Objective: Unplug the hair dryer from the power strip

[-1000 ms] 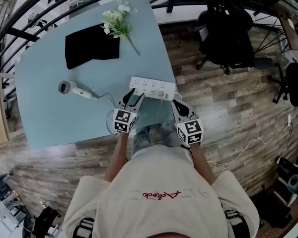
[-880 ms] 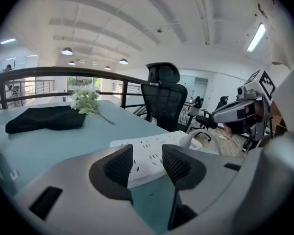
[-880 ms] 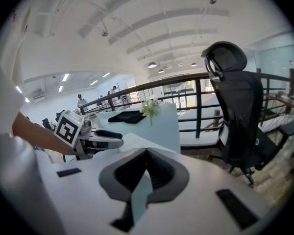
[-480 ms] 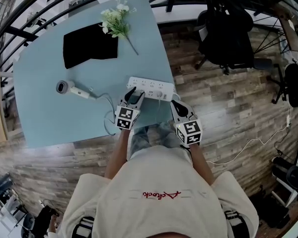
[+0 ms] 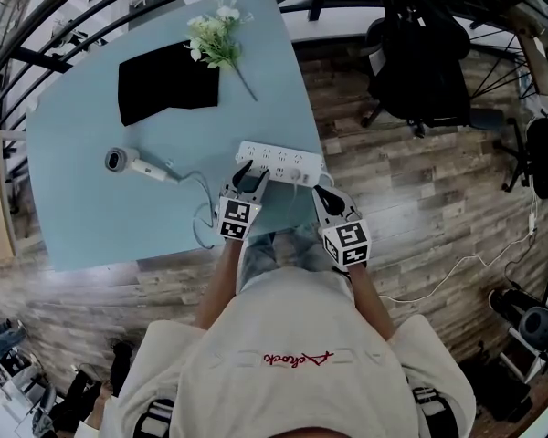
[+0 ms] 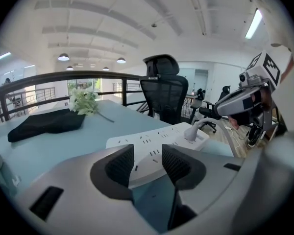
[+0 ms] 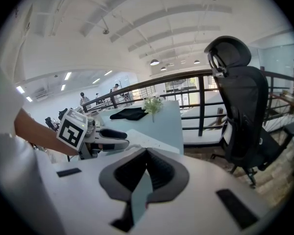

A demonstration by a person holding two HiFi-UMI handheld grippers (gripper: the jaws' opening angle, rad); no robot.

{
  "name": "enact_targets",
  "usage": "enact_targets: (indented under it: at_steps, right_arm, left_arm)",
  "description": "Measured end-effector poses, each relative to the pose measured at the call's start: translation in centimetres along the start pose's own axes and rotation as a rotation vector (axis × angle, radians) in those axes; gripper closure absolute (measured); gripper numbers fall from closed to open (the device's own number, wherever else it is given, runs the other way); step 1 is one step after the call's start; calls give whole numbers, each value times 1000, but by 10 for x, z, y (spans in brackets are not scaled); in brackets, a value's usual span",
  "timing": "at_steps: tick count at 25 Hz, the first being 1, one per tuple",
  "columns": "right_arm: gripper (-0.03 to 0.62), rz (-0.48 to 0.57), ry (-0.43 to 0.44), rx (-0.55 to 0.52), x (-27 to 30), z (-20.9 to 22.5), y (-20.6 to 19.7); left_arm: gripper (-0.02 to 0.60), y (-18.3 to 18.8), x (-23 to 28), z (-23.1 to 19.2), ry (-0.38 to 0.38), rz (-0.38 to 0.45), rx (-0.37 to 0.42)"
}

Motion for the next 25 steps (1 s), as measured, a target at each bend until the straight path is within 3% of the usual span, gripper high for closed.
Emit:
enact_targets:
  at_steps: [5, 6, 8, 10, 25]
  right_arm:
    - [574, 8, 34, -28, 3, -4, -3]
    - [559, 3, 43, -40, 4, -5, -4]
    - [454, -16, 47, -68, 6, -7, -8]
    - [430, -34, 51, -87, 7, -8, -14]
    - [418, -60, 59, -93, 12, -3, -24]
  left_arm:
    - [410, 2, 1, -1, 0, -2, -2]
    - [410, 2, 1, -1, 1, -2, -3]
    - [410, 2, 1, -1, 1, -2, -5]
    - [410, 2, 1, 0, 2, -2, -6]
    - [410, 2, 1, -2, 4, -2, -13]
Point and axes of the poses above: the fingertips, and each gripper's own axes: x forward along the fingers, z to its right, y out of its top, the point moved 2 cm from there along -x, backward along the fingers, and after that the axes turned 2 degrees about -y, right-handed, at the moved point
